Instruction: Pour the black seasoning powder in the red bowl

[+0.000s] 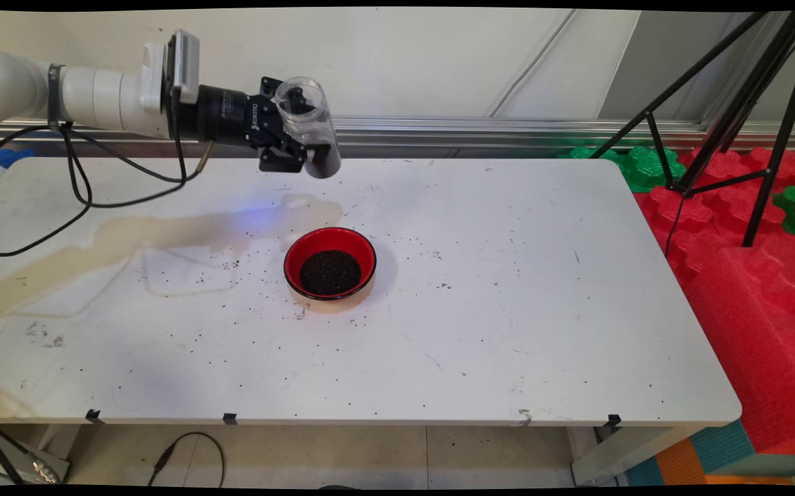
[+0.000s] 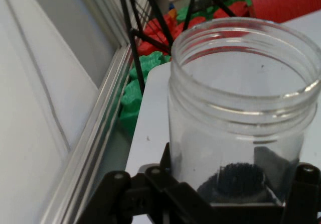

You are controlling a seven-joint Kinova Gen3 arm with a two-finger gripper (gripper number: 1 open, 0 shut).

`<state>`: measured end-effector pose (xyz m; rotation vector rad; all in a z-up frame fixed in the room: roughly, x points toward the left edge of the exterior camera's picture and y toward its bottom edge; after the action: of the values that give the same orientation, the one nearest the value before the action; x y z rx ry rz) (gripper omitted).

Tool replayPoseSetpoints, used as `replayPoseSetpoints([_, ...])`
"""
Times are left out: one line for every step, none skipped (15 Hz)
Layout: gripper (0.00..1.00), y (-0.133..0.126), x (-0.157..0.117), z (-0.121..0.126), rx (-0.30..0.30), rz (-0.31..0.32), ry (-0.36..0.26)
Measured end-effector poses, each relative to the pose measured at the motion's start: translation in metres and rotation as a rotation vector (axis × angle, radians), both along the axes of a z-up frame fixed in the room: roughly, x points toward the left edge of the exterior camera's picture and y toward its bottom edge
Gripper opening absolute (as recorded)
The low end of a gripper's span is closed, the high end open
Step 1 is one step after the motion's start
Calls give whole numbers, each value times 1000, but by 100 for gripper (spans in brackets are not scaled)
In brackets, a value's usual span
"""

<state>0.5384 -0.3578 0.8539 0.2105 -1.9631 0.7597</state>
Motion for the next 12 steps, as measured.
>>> replayPoseSetpoints([0, -1, 2, 2, 29, 17, 28])
replayPoseSetpoints([0, -2, 5, 4, 58, 34, 55])
replayPoseSetpoints([0, -3, 7, 5, 82, 49, 78])
replayPoseSetpoints([0, -4, 10, 7, 109, 66, 104])
replayPoseSetpoints([0, -6, 12, 8, 135, 84, 130])
replayPoseSetpoints([0, -7, 15, 9, 156, 99, 152])
replayPoseSetpoints([0, -7, 16, 10, 170, 110, 167])
replayPoseSetpoints([0, -8, 19, 11, 189, 125, 187])
replayPoseSetpoints([0, -9, 20, 12, 202, 134, 200])
replayPoseSetpoints([0, -10, 23, 13, 222, 150, 221])
replayPoseSetpoints([0, -11, 24, 13, 235, 161, 235])
replayPoseSetpoints([0, -12, 27, 14, 256, 178, 256])
